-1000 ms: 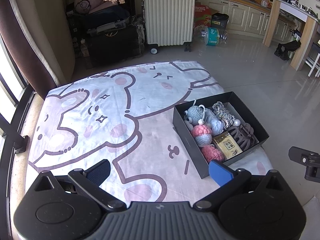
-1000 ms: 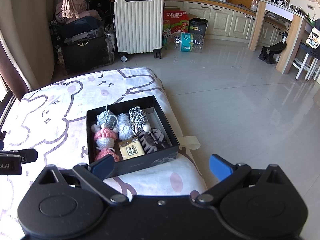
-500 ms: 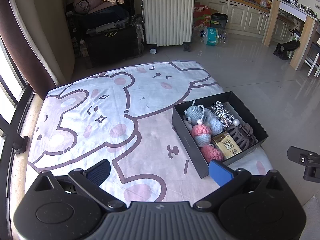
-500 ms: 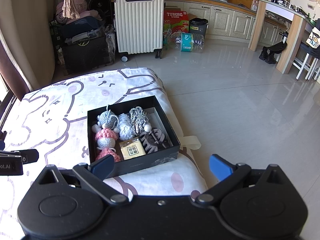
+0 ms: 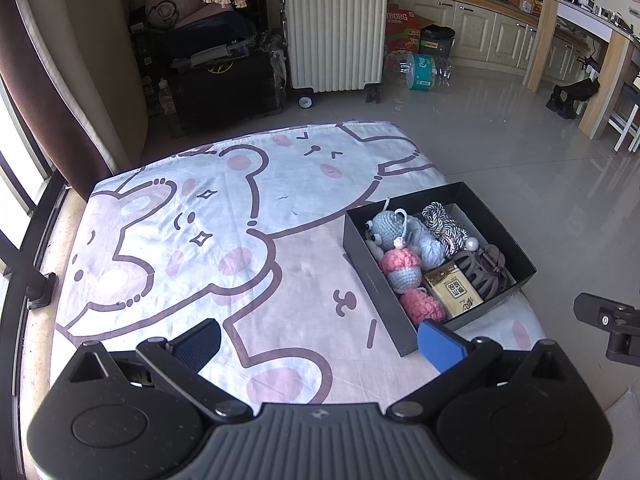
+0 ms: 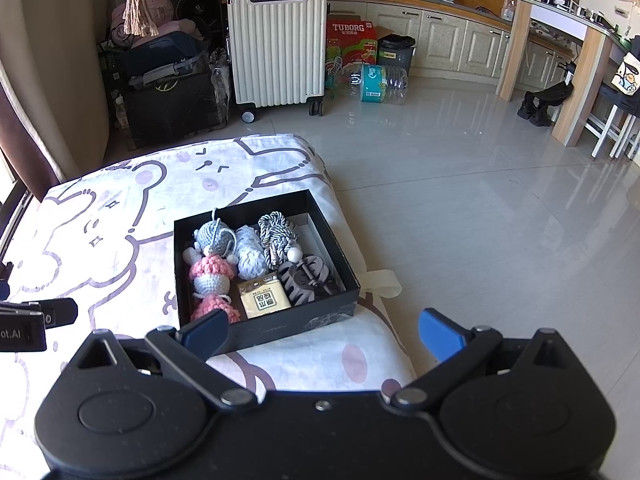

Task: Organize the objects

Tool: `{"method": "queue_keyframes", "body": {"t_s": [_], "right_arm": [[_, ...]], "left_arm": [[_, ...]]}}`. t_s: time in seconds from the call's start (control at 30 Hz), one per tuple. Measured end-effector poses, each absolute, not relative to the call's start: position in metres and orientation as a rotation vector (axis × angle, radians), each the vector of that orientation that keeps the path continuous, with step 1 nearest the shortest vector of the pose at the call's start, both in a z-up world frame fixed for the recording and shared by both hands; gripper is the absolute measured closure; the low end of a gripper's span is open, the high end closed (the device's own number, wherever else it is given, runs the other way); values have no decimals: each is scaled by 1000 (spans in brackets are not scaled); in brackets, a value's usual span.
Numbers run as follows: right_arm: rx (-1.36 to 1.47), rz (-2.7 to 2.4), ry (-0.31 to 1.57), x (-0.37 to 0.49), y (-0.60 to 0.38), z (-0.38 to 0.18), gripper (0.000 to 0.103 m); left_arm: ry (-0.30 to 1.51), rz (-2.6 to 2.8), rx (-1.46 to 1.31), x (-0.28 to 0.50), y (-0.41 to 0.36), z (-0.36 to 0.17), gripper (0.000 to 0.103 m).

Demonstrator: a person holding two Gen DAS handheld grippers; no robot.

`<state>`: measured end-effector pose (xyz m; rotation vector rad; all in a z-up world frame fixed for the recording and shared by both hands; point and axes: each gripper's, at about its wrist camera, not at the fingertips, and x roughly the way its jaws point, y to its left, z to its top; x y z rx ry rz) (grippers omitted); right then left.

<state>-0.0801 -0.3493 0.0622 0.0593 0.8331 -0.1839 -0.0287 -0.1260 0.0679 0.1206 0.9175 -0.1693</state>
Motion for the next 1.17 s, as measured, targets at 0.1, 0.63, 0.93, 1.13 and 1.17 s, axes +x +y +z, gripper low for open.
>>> {"method": "queue_keyframes", "body": {"t_s": [0.1,0.63,0.93,1.13,1.17], "right_arm": [[59,-184,834,-80,-349,62,0],[57,-184,836,-81,-347,60,0],[56,-183,839,-82,-346,57,0],[55,-183,840,-83,-345,57,0],[54,-183,841,-83,-345,57,0]], "left_arm": [[917,-171,121,-28,-126,68,0],[918,-172,121,-28,-126,68,0],[918,-172,121,-28,-126,68,0],[923,-178,119,-30,-128,66,0],[924,-180,119,-30,-128,66,0]]}}
